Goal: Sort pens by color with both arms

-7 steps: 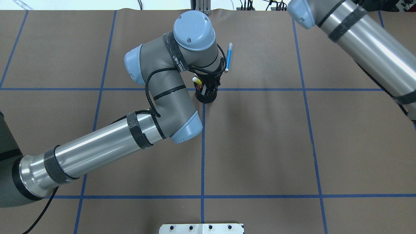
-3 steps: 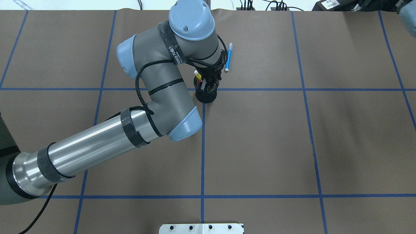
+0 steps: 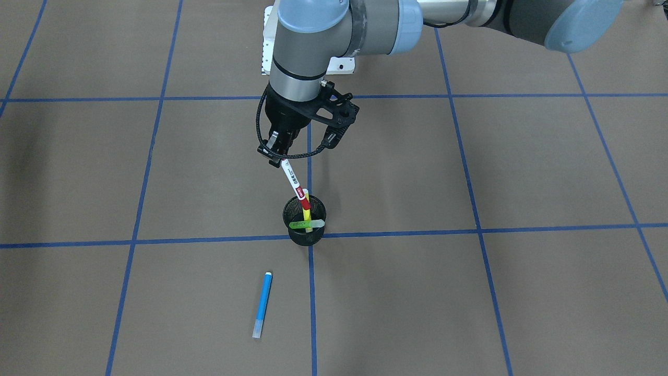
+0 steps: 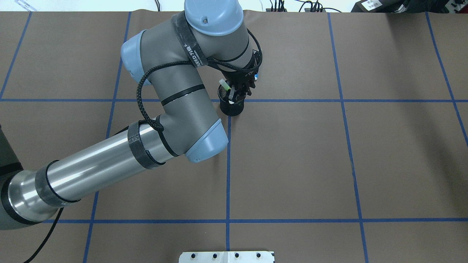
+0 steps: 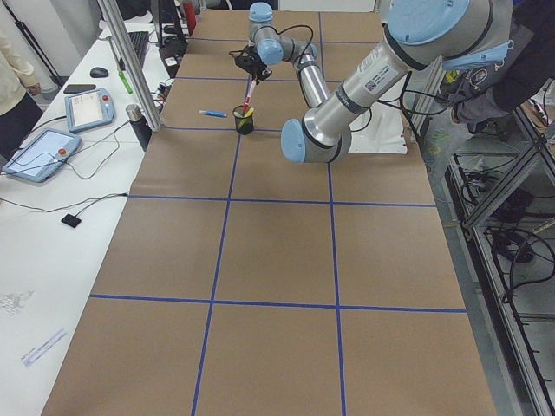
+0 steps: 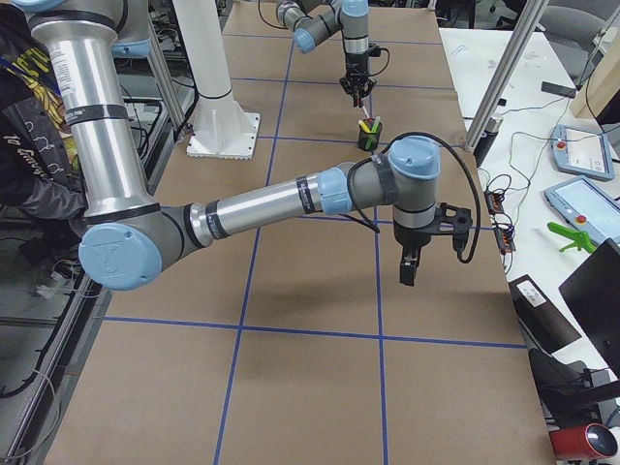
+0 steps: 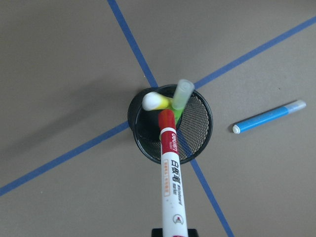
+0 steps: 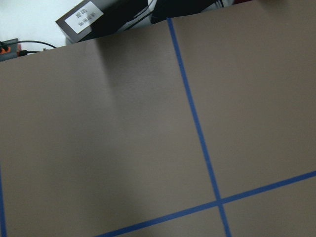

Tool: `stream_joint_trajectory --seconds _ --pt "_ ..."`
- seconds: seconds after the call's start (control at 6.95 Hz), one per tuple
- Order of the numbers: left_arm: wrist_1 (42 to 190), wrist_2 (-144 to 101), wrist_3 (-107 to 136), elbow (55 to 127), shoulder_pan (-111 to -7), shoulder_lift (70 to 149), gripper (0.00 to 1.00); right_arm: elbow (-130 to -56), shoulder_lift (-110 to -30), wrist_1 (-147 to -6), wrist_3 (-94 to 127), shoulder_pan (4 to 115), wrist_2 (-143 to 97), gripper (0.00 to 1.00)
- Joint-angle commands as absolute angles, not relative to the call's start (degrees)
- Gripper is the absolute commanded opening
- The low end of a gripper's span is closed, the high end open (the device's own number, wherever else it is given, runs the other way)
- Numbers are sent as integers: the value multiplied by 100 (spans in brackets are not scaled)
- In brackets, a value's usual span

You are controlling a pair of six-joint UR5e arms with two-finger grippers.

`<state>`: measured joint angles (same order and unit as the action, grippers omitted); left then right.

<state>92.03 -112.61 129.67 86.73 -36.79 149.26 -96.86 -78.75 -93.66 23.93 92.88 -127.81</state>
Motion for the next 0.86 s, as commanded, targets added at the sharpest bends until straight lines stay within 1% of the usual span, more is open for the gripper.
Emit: stream_joint_trajectory --seconds 0.0,0.29,0.43,0.58,0.72 --pt "9123 -11058 11916 8860 -3839 14941 0 -9765 -7963 -9544 2154 9632 -12771 100" --pt "9568 -10252 10474 8711 -3937 14924 0 -9642 -7971 -9554 1935 9554 -12526 100" --pt "10285 -9770 10137 8275 -3929 14941 0 -9650 -8041 -9597 1925 9571 -12603 100" --pt "10901 -9478 9716 7835 -3929 14968 0 -9737 -7938 -10172 1916 9510 -12725 100" --pt "11316 -9118 9338 7448 -3920 15055 0 -10104 -8084 -10317 1864 9362 -12822 100"
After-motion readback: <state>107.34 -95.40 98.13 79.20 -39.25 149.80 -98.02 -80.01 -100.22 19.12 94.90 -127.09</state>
